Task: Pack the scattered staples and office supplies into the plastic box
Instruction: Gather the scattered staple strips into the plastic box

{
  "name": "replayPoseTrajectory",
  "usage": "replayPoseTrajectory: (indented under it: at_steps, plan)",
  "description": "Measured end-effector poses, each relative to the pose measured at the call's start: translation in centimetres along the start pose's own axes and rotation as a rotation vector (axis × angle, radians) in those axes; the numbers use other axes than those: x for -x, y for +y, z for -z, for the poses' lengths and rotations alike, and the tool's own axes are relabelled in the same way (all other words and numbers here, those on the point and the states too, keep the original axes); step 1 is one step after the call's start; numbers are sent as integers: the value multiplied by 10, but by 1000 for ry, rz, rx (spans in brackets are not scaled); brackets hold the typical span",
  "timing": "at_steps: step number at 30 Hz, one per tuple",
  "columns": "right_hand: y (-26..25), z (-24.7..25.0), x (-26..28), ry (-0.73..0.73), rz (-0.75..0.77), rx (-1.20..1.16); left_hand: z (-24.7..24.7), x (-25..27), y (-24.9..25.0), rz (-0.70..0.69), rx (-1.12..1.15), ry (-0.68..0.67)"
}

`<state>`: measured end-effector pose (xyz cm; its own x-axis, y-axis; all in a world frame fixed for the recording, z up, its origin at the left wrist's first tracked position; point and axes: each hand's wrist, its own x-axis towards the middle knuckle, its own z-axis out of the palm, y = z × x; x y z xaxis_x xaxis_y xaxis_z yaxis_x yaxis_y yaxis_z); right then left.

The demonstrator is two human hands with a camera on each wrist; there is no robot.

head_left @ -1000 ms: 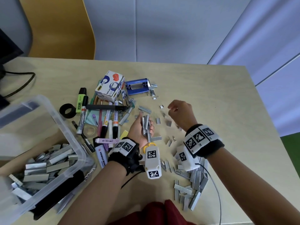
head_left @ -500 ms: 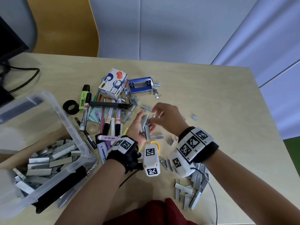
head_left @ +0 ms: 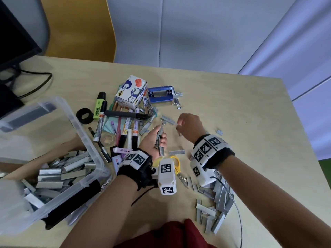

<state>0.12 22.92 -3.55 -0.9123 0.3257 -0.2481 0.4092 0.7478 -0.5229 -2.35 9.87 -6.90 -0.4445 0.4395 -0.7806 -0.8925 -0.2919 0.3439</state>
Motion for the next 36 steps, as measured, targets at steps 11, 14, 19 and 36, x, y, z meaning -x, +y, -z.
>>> replayPoseTrajectory:
  at_steps: [11, 14, 19, 36]
  plan:
    - [28, -14, -3, -32, -194, -399, 7, 11, 2, -27, 1, -57]
    - [29, -1, 4, -51, -440, -1195, 11, 10, 1, -39, -2, -52]
    - [40, 12, -4, -15, -610, -1327, 14, 9, 1, -38, 31, -56]
    - [43, 9, -6, -163, -407, -844, 2, 17, 9, -61, -370, -16]
